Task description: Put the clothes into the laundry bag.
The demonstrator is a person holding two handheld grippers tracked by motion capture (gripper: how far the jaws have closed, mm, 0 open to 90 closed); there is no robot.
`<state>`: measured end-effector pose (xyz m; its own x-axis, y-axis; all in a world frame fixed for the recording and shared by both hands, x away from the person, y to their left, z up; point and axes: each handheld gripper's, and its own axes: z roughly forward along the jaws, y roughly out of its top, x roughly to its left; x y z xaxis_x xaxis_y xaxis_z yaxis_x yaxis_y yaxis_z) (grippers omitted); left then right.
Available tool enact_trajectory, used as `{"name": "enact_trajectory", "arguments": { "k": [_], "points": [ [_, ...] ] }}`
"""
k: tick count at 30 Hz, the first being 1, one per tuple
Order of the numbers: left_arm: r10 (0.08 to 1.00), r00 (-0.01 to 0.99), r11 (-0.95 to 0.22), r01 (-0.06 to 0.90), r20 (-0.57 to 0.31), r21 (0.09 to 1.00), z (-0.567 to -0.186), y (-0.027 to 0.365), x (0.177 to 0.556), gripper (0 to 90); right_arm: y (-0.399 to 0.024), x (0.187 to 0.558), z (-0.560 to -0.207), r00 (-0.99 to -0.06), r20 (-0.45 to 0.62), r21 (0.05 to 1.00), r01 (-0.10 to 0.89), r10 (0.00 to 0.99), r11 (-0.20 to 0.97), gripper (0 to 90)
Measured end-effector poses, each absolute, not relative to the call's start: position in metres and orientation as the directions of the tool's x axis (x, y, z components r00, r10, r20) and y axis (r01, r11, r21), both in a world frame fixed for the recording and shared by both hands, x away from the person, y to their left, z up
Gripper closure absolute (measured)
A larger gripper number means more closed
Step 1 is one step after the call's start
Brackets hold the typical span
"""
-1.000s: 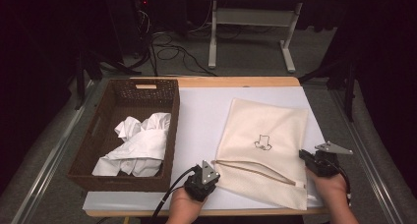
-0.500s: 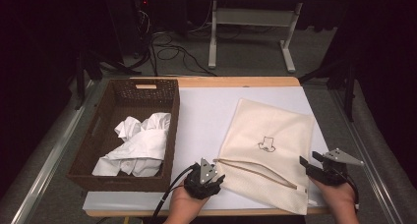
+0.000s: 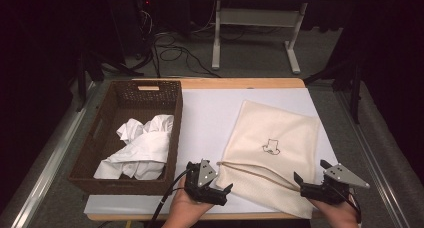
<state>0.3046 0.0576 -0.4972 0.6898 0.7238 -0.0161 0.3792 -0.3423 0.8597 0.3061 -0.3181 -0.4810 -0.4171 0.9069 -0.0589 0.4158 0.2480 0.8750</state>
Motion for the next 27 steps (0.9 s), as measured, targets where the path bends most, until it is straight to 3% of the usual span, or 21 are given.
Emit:
{"name": "enact_trajectory", "arguments": {
  "k": [6, 15, 27],
  "points": [
    [0.719, 0.694, -0.312, 0.378, -0.044, 0.872, -0.484, 0.061, 0.302, 0.4, -0.318, 0.307, -0.481, -0.416, -0.070, 0.884, 0.394, 0.906, 0.250, 0.2],
    [0.720, 0.694, -0.247, 0.290, -0.025, 0.925, -0.443, 0.072, 0.288, 0.4, -0.315, 0.308, -0.483, -0.438, -0.084, 0.883, 0.383, 0.895, 0.271, 0.2],
    [0.775, 0.631, -0.247, 0.271, 0.022, 0.930, -0.408, 0.104, 0.279, 0.6, -0.312, 0.307, -0.484, -0.453, -0.086, 0.885, 0.374, 0.888, 0.276, 0.2]
  ]
}}
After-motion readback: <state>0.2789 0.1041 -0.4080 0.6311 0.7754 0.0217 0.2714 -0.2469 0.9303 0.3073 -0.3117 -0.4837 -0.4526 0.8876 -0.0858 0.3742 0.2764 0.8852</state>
